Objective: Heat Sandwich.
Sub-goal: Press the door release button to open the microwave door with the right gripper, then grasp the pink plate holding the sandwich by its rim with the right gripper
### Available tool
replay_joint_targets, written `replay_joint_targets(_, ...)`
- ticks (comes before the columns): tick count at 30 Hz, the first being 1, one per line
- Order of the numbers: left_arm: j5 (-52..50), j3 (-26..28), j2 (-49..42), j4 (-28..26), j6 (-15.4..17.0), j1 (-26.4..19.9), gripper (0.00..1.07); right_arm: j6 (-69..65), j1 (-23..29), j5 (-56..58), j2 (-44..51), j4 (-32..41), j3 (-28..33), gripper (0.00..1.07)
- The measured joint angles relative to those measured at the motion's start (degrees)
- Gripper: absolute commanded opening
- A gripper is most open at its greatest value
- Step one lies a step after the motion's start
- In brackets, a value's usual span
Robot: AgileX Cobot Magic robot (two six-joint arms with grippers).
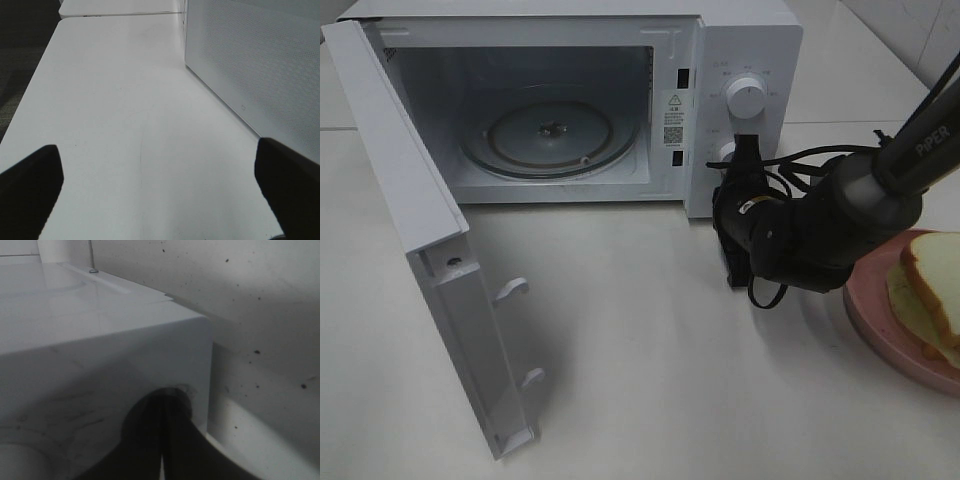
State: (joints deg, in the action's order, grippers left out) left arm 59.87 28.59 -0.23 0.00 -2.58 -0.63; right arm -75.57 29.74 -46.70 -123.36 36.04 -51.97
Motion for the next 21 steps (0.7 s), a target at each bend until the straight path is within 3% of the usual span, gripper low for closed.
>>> replay_joint_targets(12, 0.0, 0.0, 0.0, 0.0, 0.0, 0.0, 1.03, -0.4, 0.1, 3.7, 6.9, -4.9, 6.8, 0.03)
replay_joint_targets(21, 0.0, 0.0, 0.0, 0.0, 0.0, 0.0, 1.03, 6.8, 0.1, 15.2, 15.9, -4.9, 12.0, 0.04)
